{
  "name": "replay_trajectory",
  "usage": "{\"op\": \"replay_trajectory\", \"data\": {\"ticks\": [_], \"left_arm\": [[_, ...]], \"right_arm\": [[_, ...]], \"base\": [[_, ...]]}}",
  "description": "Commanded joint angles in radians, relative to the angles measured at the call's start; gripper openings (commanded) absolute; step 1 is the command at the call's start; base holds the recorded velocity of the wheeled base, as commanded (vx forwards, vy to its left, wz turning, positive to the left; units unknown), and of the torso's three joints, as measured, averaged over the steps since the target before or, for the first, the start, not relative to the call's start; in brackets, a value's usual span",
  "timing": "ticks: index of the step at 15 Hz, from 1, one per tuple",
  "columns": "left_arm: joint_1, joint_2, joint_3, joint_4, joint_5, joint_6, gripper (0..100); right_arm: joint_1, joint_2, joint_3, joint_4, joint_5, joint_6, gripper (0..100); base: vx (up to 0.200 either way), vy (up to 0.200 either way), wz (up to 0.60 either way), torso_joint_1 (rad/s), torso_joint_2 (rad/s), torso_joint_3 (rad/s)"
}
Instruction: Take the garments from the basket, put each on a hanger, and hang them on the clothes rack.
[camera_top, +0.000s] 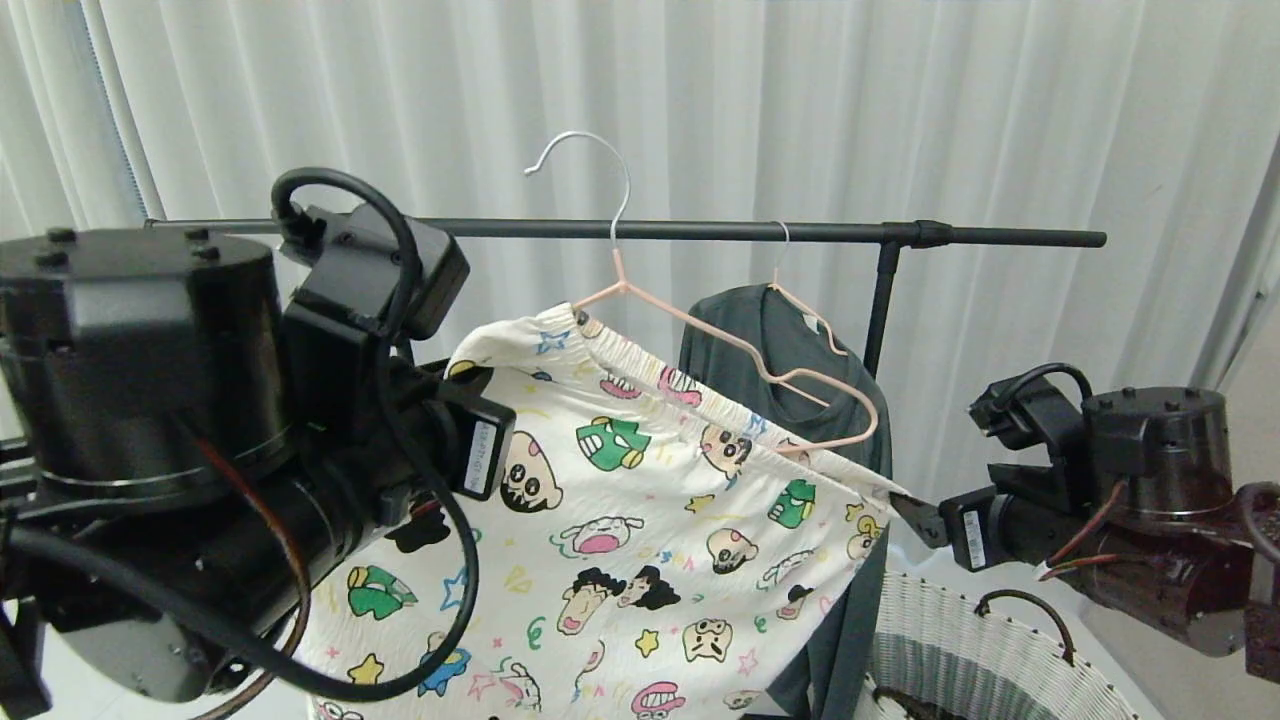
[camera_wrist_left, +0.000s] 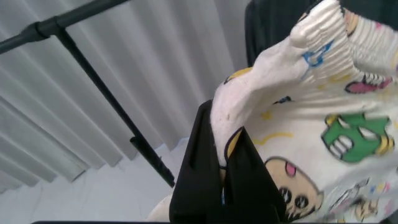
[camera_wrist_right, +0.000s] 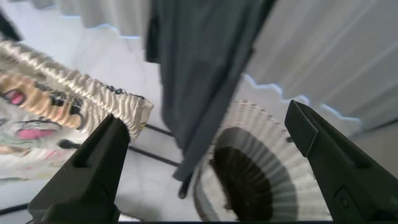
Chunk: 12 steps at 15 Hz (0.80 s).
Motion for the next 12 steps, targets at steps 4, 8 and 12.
{"op": "replay_trajectory", "data": {"ticks": [4, 8, 12], "left_arm": [[0.0, -0.161, 0.187, -0.006, -0.141, 0.076, 0], [0.001, -0.164, 0.249, -0.043, -0.156, 0.081, 0], [0.006, -0.101, 0.238, -0.109, -0.155, 0.09, 0]], "right_arm": [[-0.055, -0.012, -0.051, 0.002, 0.05, -0.021, 100], [-0.049, -0.055, -0.057, 0.03, 0.095, -0.021, 100], [0.109, -0.252, -0.147, 0.367, 0.316, -0.02, 100]], "base": [[0.0, 0.0, 0.0, 0.0, 0.0, 0.0], [0.0, 0.0, 0.0, 0.0, 0.0, 0.0], [0.0, 0.0, 0.0, 0.0, 0.0, 0.0]]}}
